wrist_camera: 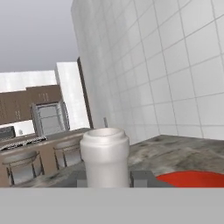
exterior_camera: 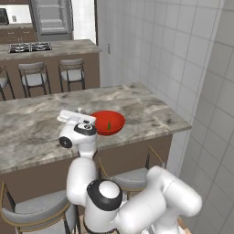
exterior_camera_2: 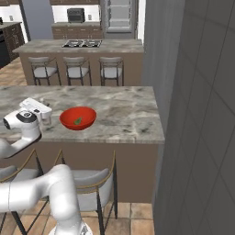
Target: There is a bowl on the dining counter. Grab a lemon wedge from the fridge and place it in the bowl. Then get the liquor bottle and glass cup from the cabinet and place them next to the bowl.
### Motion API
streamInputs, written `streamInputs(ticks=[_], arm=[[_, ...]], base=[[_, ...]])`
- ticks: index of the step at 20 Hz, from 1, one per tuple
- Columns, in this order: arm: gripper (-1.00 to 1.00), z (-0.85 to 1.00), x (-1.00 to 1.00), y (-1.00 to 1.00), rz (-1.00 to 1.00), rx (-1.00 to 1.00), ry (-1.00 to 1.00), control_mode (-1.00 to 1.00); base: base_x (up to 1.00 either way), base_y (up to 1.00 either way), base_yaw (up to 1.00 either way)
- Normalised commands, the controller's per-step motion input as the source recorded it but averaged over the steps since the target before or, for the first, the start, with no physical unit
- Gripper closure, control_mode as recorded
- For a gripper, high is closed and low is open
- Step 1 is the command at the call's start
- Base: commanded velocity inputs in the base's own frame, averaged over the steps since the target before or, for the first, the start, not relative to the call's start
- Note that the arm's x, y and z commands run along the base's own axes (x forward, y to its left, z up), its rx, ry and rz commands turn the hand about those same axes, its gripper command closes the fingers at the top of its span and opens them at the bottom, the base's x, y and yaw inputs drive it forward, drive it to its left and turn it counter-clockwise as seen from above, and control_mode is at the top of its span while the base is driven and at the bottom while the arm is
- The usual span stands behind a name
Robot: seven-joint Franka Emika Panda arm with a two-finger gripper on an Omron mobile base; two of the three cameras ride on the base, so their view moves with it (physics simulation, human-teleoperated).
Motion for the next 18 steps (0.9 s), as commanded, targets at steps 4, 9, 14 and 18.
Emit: streamInputs(ticks=[4,9,14,18], arm=[[1.00,-0.30,0.38,0.00,0.00,-0.05,0.00,-1.00],[1.00,-0.26,0.47,0.02,0.00,-0.02,0.00,-1.00],[1.00,-0.25,0.43,0.14,0.00,0.00,0.00,-1.00],[1.00,-0.26,0.30,0.27,0.00,0.00,0.00,-1.00]], base=[[0.00,0.00,0.00],[0.00,0.00,0.00],[0.00,0.00,0.00],[0.00,0.00,0.00]])
